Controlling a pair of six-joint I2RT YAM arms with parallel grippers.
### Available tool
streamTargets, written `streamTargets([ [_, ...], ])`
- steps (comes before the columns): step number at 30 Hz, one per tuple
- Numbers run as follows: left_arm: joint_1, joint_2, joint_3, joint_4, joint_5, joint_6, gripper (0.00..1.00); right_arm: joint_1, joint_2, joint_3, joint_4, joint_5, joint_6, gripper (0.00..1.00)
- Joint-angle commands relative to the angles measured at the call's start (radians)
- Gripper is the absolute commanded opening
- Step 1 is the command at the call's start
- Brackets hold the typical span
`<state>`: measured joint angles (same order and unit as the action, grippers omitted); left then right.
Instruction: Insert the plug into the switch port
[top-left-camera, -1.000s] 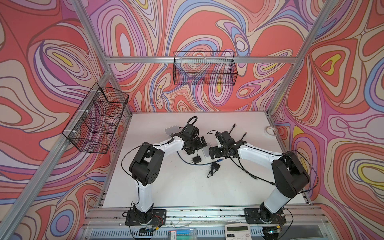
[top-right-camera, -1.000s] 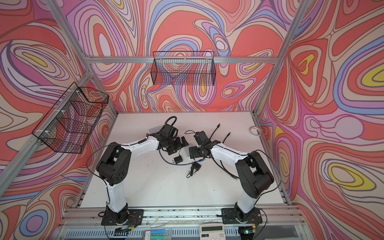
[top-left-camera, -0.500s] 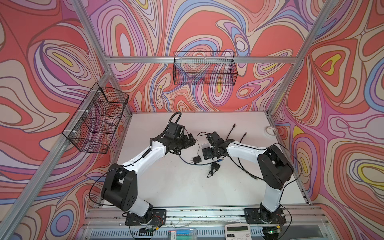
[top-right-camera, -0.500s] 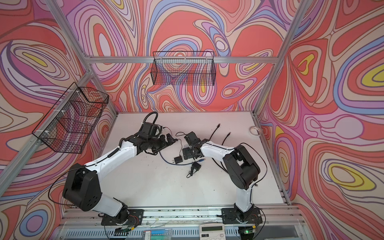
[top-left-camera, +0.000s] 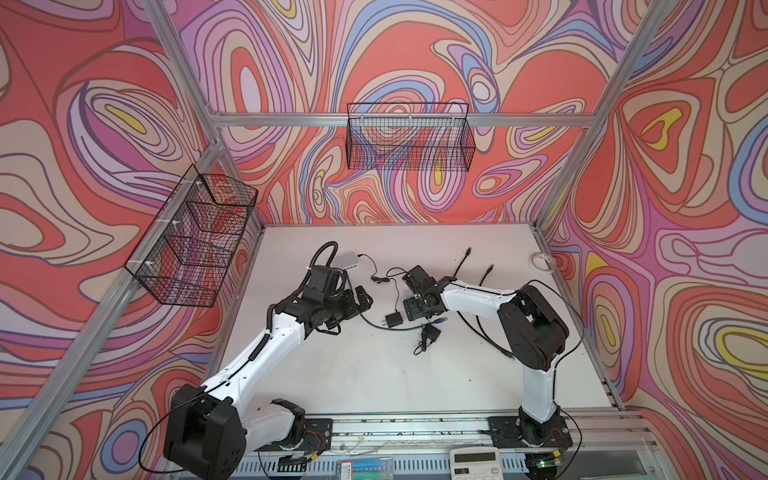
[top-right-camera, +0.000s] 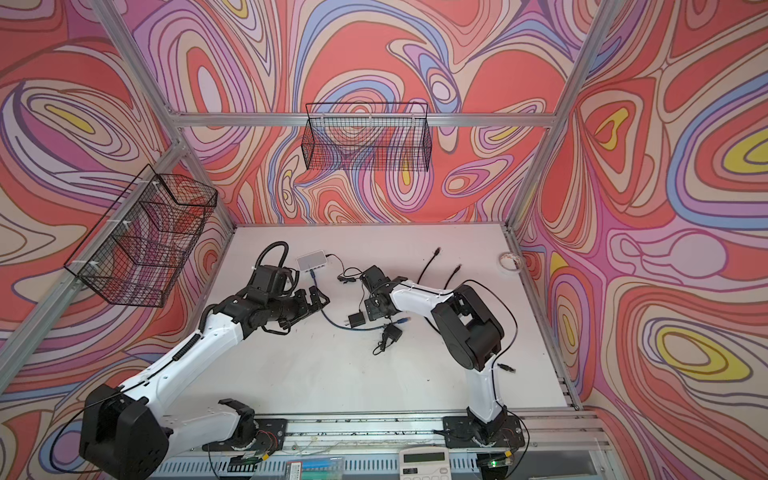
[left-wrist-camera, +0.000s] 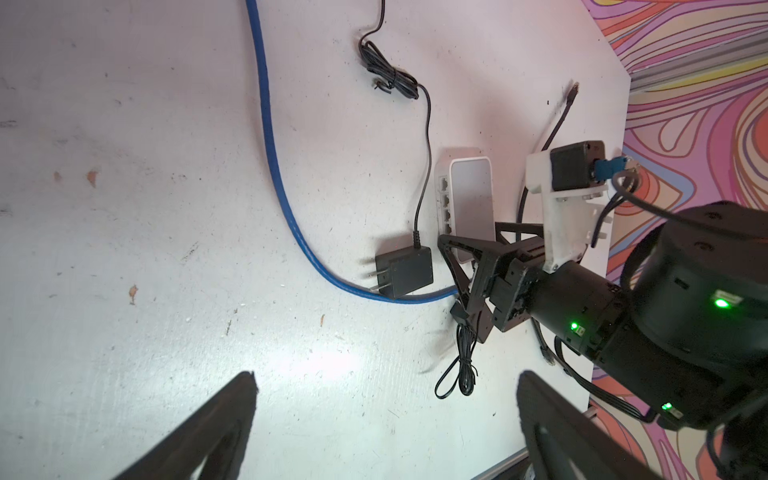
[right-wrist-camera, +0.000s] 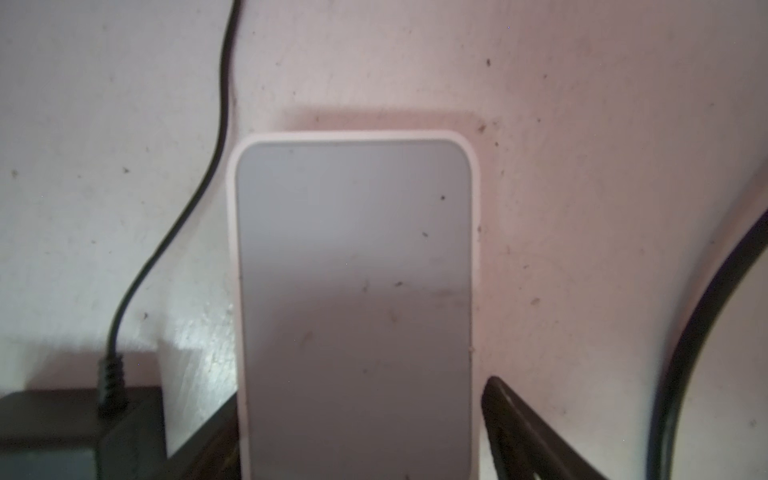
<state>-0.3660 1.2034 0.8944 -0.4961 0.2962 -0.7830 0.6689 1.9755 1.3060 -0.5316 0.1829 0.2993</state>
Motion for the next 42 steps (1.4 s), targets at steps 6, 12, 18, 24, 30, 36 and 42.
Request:
streamTargets([
  [6,0.011,-0.006,0.037,-0.115,0.102,0.088,1.00,0.003,0.008,0.032,-0.016,-0.029,-0.148,0.47],
  [12,0.028,-0.008,0.065,-0.175,0.194,0.196,0.99,0.003,-0.137,-0.061,0.139,-0.107,-0.426,0.39],
  [18,0.051,-0.012,0.130,-0.265,0.228,0.275,0.98,0.003,-0.302,-0.128,0.192,-0.181,-0.688,0.43],
  [24,0.068,0.006,0.160,-0.256,0.320,0.284,0.96,0.008,-0.414,-0.175,0.180,-0.282,-0.749,0.44],
  [30,0.076,0.053,0.198,-0.258,0.396,0.306,0.95,0.039,-0.522,-0.285,0.257,-0.316,-0.770,0.47],
  [36,0.078,0.107,0.231,-0.237,0.458,0.319,0.93,0.072,-0.564,-0.316,0.274,-0.312,-0.771,0.50],
  [42,0.079,0.169,0.268,-0.238,0.553,0.328,0.86,0.101,-0.596,-0.325,0.276,-0.323,-0.774,0.50],
])
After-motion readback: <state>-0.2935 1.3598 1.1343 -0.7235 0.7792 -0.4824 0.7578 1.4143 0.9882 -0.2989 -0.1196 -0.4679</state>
